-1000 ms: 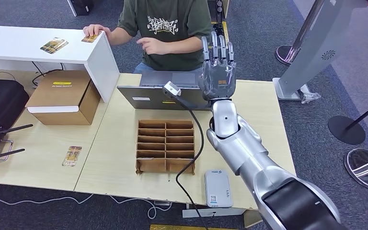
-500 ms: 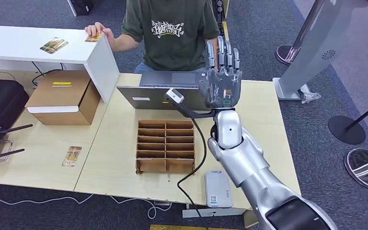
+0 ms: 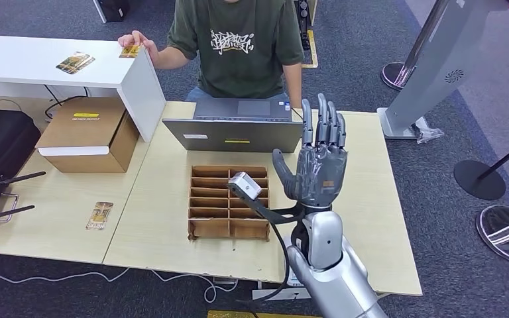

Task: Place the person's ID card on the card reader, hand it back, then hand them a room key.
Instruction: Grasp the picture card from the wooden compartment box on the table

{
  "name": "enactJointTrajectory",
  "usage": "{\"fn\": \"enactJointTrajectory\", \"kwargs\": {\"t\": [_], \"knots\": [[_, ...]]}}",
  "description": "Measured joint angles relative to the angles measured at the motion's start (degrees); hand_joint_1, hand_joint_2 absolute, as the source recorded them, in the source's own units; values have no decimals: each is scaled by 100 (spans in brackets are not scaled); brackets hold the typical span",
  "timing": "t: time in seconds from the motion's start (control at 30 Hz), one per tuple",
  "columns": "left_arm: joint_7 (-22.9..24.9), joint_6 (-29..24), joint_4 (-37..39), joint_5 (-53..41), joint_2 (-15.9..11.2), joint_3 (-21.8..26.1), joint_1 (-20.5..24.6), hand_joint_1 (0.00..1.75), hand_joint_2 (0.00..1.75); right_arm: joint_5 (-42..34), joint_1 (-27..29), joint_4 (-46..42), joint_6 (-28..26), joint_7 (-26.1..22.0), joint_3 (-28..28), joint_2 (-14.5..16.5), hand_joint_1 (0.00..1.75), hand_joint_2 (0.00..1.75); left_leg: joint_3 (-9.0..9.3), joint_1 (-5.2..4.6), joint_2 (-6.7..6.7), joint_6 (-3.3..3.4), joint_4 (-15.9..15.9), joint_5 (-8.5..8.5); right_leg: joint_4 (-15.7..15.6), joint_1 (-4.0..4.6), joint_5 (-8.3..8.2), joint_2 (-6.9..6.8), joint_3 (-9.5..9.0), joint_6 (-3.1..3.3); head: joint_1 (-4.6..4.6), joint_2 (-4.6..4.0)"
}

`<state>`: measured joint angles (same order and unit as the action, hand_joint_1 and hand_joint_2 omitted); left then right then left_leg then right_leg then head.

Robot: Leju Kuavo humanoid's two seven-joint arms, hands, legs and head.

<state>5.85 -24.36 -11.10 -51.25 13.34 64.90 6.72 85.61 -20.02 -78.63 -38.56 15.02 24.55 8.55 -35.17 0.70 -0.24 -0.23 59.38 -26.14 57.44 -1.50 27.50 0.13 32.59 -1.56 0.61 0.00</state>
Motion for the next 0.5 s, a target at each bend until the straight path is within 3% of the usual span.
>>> {"fn": "enactJointTrajectory", "kwargs": {"t": [0.5], "knots": [[11,98,0,-47,-6,1,-14,0,0,0,598,-605,0,-484,-356,2,0,175,0,0,0,0,0,0,0,0,-1,-1,-1,0,0,0]]}}
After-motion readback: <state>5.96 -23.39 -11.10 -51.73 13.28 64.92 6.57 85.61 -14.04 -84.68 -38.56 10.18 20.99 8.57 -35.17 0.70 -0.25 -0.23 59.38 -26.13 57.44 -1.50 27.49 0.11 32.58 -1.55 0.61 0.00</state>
